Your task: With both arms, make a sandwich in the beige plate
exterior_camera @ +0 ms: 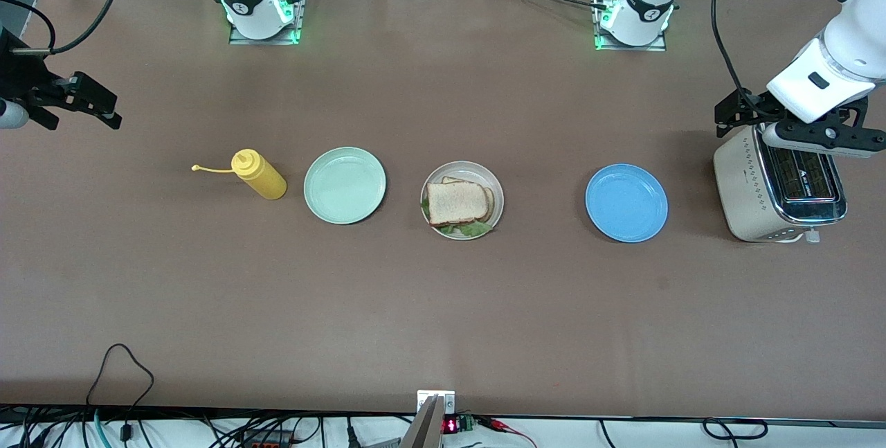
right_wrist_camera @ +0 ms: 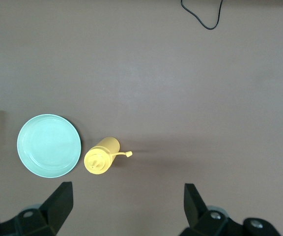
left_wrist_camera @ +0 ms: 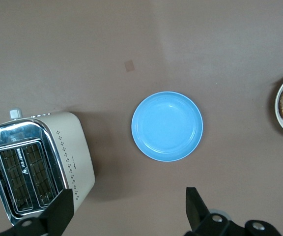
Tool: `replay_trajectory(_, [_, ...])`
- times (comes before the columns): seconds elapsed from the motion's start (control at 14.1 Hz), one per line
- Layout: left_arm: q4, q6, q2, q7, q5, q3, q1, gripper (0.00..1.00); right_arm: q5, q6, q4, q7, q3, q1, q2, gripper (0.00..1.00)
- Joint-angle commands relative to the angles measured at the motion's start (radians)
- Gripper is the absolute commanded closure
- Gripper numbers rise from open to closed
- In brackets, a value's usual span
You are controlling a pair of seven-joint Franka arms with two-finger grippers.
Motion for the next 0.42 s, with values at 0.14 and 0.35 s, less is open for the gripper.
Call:
replay_trajectory(0.14, [0.019, -0.066, -0.023, -0.006, -0.018, -0.013, -0.007, 0.00, 0.014, -0.009, 0.010, -0.005, -0.002, 0.004, -0.002, 0.00])
replay_trajectory(0.35, [0.048, -0.101, -0.017, -0.049, -0.032, -0.010, -0.005, 0.00, 0.015, -0.009, 0.011, 0.001, -0.004, 0.002, -0.002, 0.00])
